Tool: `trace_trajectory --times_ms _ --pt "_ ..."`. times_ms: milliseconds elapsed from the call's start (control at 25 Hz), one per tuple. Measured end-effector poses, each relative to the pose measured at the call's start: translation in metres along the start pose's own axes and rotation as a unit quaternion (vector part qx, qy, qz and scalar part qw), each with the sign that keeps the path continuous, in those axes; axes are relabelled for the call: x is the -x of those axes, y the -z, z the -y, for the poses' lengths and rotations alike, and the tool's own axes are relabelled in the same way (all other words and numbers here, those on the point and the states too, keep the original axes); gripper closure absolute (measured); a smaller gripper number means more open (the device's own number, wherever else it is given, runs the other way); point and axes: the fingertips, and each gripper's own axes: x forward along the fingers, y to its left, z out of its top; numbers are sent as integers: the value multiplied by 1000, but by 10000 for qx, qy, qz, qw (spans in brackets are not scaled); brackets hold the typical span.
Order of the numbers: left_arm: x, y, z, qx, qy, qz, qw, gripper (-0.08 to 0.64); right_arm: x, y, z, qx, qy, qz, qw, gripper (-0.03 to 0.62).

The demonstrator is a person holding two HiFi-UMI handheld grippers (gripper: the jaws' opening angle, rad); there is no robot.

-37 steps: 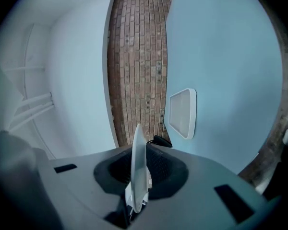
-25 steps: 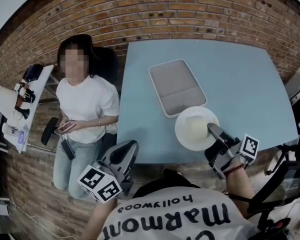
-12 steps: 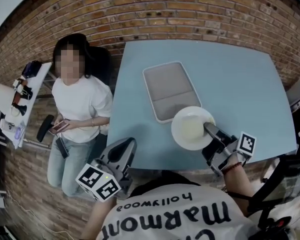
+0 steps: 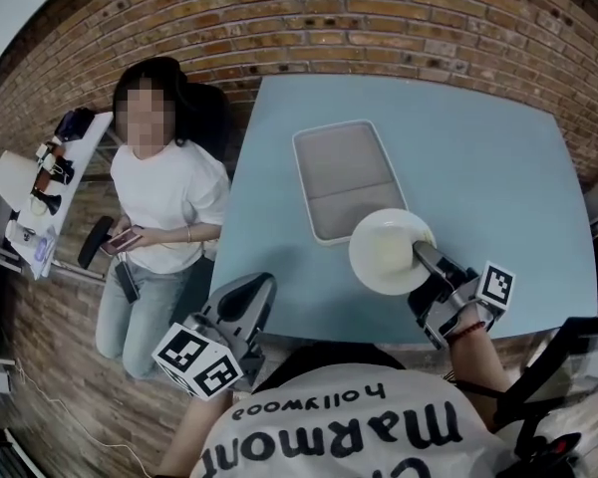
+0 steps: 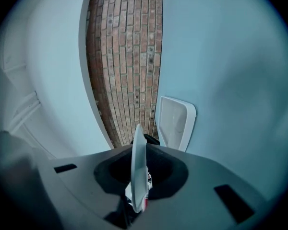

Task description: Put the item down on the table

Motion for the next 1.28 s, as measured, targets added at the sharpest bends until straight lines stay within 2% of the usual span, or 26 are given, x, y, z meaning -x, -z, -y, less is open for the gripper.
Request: trace_trajectory --times_ms 400,840,1280 --pt "0 7 -17 59 -156 -137 9998 554 -13 7 22 -198 132 -46 9997 552" --pt "-31 -2 -39 -28 76 -336 9994 554 -34 -12 37 -237 370 137 9989 552" --pt "-22 -7 -76 90 -184 -404 9990 554 -80 -19 55 -281 566 113 9979 552"
